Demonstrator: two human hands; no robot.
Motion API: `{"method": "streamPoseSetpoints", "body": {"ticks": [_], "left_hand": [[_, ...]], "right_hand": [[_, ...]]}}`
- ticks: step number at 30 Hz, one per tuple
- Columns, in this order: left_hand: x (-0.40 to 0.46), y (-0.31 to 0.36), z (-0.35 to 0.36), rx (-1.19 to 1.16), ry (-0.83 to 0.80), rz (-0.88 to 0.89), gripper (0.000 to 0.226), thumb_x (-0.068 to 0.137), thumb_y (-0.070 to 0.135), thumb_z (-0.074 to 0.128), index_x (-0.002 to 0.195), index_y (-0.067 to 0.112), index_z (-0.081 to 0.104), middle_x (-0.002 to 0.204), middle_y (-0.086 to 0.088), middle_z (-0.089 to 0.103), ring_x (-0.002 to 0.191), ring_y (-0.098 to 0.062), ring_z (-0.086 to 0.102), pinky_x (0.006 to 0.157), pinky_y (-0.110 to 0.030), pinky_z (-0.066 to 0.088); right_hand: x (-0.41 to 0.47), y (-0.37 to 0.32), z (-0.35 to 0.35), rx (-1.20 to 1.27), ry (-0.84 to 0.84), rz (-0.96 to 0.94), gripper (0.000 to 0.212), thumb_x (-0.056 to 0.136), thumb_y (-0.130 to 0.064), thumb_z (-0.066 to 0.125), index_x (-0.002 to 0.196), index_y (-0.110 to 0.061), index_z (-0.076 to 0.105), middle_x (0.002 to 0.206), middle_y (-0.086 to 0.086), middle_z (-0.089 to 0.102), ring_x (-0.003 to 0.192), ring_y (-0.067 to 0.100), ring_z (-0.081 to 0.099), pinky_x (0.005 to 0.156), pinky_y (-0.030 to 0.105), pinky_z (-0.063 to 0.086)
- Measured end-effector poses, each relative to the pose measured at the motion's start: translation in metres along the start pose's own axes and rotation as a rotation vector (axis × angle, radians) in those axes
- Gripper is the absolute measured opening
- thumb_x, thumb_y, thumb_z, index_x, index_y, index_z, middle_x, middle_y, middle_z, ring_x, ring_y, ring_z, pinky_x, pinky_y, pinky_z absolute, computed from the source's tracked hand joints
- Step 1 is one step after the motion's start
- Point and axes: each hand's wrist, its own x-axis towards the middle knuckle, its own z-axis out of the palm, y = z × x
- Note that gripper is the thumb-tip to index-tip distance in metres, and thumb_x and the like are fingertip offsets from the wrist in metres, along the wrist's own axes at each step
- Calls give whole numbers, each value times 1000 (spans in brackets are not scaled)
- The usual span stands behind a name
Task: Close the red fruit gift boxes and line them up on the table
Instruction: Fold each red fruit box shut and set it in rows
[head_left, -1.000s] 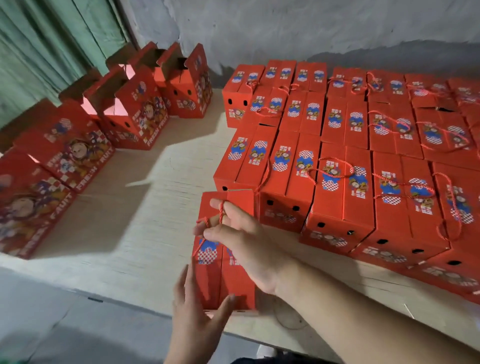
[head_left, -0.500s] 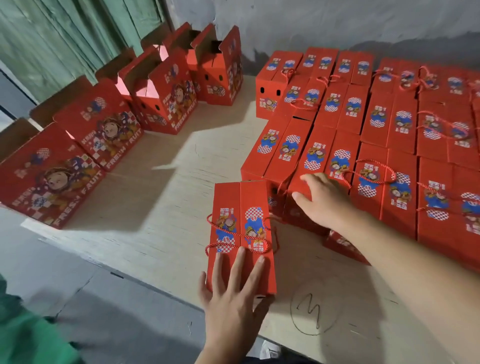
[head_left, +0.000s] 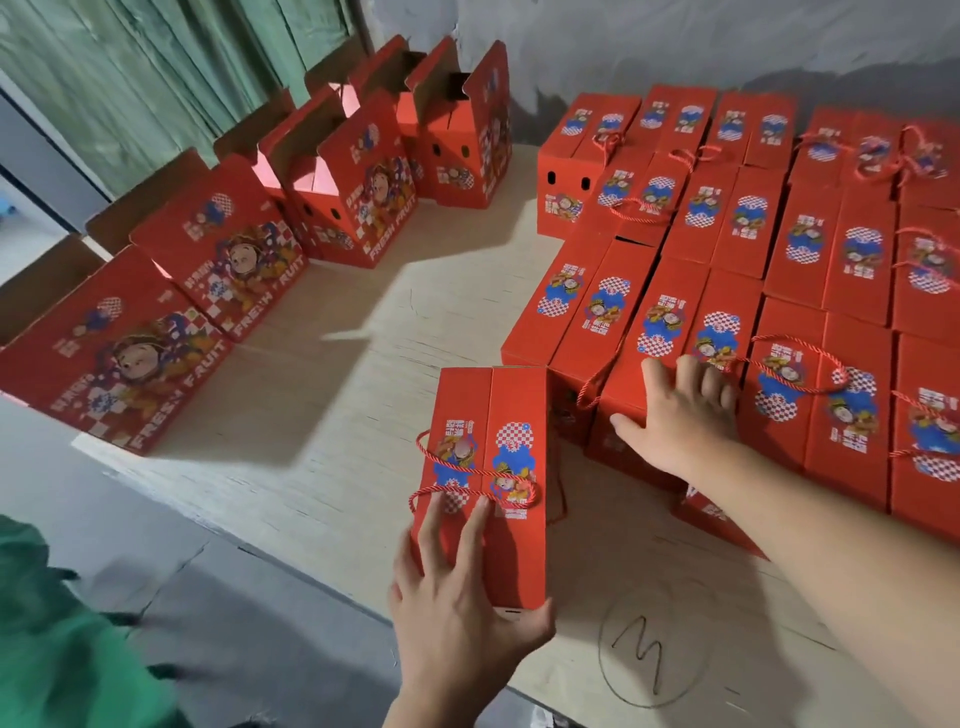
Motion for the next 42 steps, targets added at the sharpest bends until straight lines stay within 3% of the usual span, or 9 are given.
{"method": "streamPoseSetpoints", "body": {"ticks": [5,8,12,16,21,25,31,38,42], "left_hand": [[8,-46,-31,-95,78,-6,106,45,70,74,145,43,50,146,6,37,126,-29,58,90,-51,53],[16,-37,-34,37,26,32,107,45,72,71,146,46,47,151,3,36,137,-30,46,100,-53,44],[34,-10,-28,83,-92,-165,117,55,94,52,154,57,4,167,2,-8,152,-30,6,116,-56,26],[61,-26,-31,118,-137,-259,135,44,102,46,151,57,-22,166,-5,-13,147,-36,12,112,-58,28],[99,-46,-58,111,-123,-222,133,37,91,59,150,65,-7,152,-1,21,137,-34,27,105,-59,34],[114,-58,-78,203,-68,-174,129,32,85,68,147,66,14,147,2,28,132,-34,31,102,-60,34],[190,-79,-109,230,-37,-231,120,36,86,64,144,63,17,142,-2,44,127,-36,32,99,-59,35],[303,7,-58,248,-22,-57,119,36,91,64,140,52,22,145,-10,40,133,-39,32,102,-70,28],[367,67,-28,175,-1,-33,109,35,83,64,130,46,28,138,-10,42,128,-38,36,96,-62,30]], "right_hand": [[-3,6,8,-51,42,-35,87,78,-74,59,141,-24,28,135,12,33,125,37,32,107,50,34],[-2,4,7,-46,27,-23,88,76,-76,56,142,-25,27,136,13,33,127,38,30,107,51,33],[-3,4,5,-43,19,-28,89,76,-74,56,144,-24,28,141,14,33,131,39,30,108,52,32],[-5,4,3,-61,21,-43,88,77,-70,57,145,-22,32,142,16,34,134,40,32,108,52,31],[-7,4,1,-36,40,-41,85,74,-65,63,141,-18,41,139,18,39,131,42,35,107,54,32],[-8,1,1,10,84,-31,84,66,-59,73,132,-14,51,132,22,46,126,44,41,102,57,37],[-6,2,4,16,106,-24,85,67,-61,68,134,-14,49,132,24,48,126,45,42,100,59,37],[-6,2,4,31,67,-32,88,66,-59,76,136,-12,51,133,27,50,125,47,45,99,62,40],[-5,3,3,53,36,-40,87,67,-60,73,138,-14,52,135,27,50,127,50,46,101,64,40]]}}
